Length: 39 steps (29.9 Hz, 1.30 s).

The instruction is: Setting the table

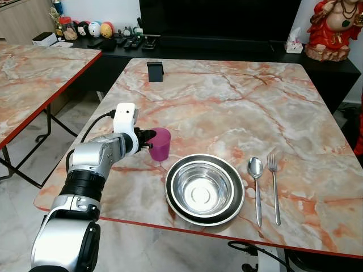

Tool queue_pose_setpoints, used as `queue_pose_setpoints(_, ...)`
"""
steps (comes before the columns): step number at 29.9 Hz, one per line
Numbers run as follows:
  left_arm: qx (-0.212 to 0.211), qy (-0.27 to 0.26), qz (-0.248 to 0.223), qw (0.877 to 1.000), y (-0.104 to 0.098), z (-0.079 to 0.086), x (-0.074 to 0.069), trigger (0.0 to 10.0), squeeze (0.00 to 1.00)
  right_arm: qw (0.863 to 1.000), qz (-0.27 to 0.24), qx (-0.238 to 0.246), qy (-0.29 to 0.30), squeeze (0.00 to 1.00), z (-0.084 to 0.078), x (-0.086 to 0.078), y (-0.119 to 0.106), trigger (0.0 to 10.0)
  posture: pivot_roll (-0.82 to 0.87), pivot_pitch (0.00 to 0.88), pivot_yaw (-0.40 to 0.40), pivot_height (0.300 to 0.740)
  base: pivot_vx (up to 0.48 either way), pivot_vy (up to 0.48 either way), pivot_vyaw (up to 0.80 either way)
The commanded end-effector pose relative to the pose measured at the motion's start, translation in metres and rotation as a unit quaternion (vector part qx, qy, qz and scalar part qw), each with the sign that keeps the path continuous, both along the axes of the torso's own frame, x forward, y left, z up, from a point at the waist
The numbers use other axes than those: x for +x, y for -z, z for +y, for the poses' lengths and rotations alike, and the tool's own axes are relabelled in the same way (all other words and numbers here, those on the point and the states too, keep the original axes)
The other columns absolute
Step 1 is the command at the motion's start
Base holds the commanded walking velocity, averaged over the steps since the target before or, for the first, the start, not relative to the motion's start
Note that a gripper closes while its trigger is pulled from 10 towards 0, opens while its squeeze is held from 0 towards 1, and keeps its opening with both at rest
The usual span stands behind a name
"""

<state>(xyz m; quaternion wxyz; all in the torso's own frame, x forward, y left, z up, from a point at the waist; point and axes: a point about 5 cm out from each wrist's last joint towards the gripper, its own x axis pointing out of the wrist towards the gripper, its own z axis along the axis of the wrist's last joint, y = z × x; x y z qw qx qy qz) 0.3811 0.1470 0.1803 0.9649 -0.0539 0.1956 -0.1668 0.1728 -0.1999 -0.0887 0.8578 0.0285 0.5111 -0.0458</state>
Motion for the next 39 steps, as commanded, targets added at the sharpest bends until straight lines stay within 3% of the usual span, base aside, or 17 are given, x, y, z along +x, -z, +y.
queue_pose_setpoints(1,0.003,-0.009,-0.025,1.0,-0.007,0.002,0.001,10.0,0.0,1.0,0.002,0.001,-0.002,0.0,0.001,0.0,0.0,10.0,-0.04,0.0,0.027,0.74,0.0,0.0,0.0)
queue_pose_setpoints(8,-0.005,-0.016,-0.065,0.998,-0.019,0.001,0.002,10.0,0.0,1.0,0.002,0.002,-0.003,0.0,0.001,0.0,0.0,10.0,-0.04,0.0,0.026,0.74,0.0,0.0,0.0)
queue_pose_setpoints(11,0.003,-0.032,-0.106,0.994,-0.027,0.003,0.003,10.0,0.0,1.0,0.002,0.002,-0.002,0.0,0.001,0.0,0.0,10.0,-0.04,0.0,0.026,0.74,0.0,0.0,0.0)
queue_pose_setpoints(14,0.037,-0.045,-0.19,0.98,-0.042,0.009,0.001,10.0,0.0,1.0,0.0,0.003,0.001,0.0,0.001,0.0,0.0,10.0,-0.04,0.0,0.028,0.74,0.0,0.0,0.0)
queue_pose_setpoints(17,0.1,-0.063,-0.246,0.962,-0.041,0.017,-0.008,10.0,0.0,1.0,-0.002,0.005,0.002,0.0,0.002,0.001,0.0,10.0,-0.04,0.0,0.028,0.74,0.0,0.0,0.0)
queue_pose_setpoints(18,0.1,-0.063,-0.246,0.962,-0.041,0.017,-0.008,10.0,0.0,1.0,-0.002,0.005,0.002,0.0,0.002,0.001,0.0,10.0,-0.04,0.0,0.028,0.74,0.0,0.0,0.0)
queue_pose_setpoints(20,0.131,-0.104,-0.276,0.946,-0.035,0.03,-0.018,10.0,0.0,1.0,-0.006,0.007,0.006,0.0,0.002,0.001,0.0,10.0,-0.04,0.0,0.028,0.74,0.0,0.0,0.0)
queue_pose_setpoints(22,0.133,-0.117,-0.284,0.942,-0.035,0.034,-0.021,10.0,0.0,1.0,-0.007,0.008,0.008,0.0,0.002,0.001,0.0,10.0,-0.04,0.0,0.028,0.74,0.0,0.0,0.0)
queue_pose_setpoints(25,0.162,-0.194,-0.32,0.913,-0.036,0.058,-0.037,10.0,0.0,1.0,-0.009,0.007,0.01,0.0,0.002,0.001,0.0,10.0,-0.04,0.0,0.03,0.74,0.0,0.0,0.0)
queue_pose_setpoints(26,0.181,-0.237,-0.321,0.899,-0.033,0.074,-0.044,10.0,0.0,1.0,-0.01,0.007,0.012,0.0,0.002,0.001,0.0,10.0,-0.04,0.0,0.03,0.74,0.0,0.0,0.0)
queue_pose_setpoints(27,0.187,-0.266,-0.315,0.892,-0.031,0.085,-0.048,10.0,0.0,1.0,-0.01,0.007,0.012,0.0,0.002,0.001,0.0,10.0,-0.05,0.0,0.035,0.74,0.0,0.0,0.0)
queue_pose_setpoints(28,0.213,-0.329,-0.3,0.87,-0.025,0.112,-0.06,10.0,0.0,1.0,-0.009,0.007,0.012,0.0,0.002,0.0,0.0,10.0,-0.05,0.0,0.037,0.74,0.0,0.0,0.0)
queue_pose_setpoints(29,0.231,-0.353,-0.293,0.858,-0.022,0.125,-0.067,10.0,0.0,1.0,-0.009,0.007,0.012,0.0,0.002,0.0,0.0,10.0,-0.05,0.0,0.037,0.74,0.0,0.0,0.0)
queue_pose_setpoints(30,0.231,-0.353,-0.293,0.858,-0.022,0.125,-0.067,10.0,0.0,1.0,-0.009,0.007,0.012,0.0,0.002,0.0,0.0,10.0,-0.05,0.0,0.037,0.74,0.0,0.0,0.0)
queue_pose_setpoints(31,0.25,-0.374,-0.285,0.846,-0.019,0.136,-0.074,10.0,0.0,1.0,-0.009,0.006,0.012,0.0,0.002,0.0,0.0,10.0,-0.05,0.0,0.037,0.74,0.0,0.0,0.0)
queue_pose_setpoints(33,0.302,-0.442,-0.24,0.81,0.002,0.176,-0.102,10.0,0.0,1.0,-0.009,0.007,0.012,0.0,0.002,0.0,0.0,10.0,-0.04,0.0,0.04,0.74,0.0,0.0,0.0)
queue_pose_setpoints(39,0.337,-0.483,-0.184,0.787,0.028,0.205,-0.127,10.0,0.0,1.0,-0.008,0.007,0.011,0.0,0.002,-0.001,0.001,10.0,-0.04,0.0,0.04,0.74,0.0,0.0,0.0)
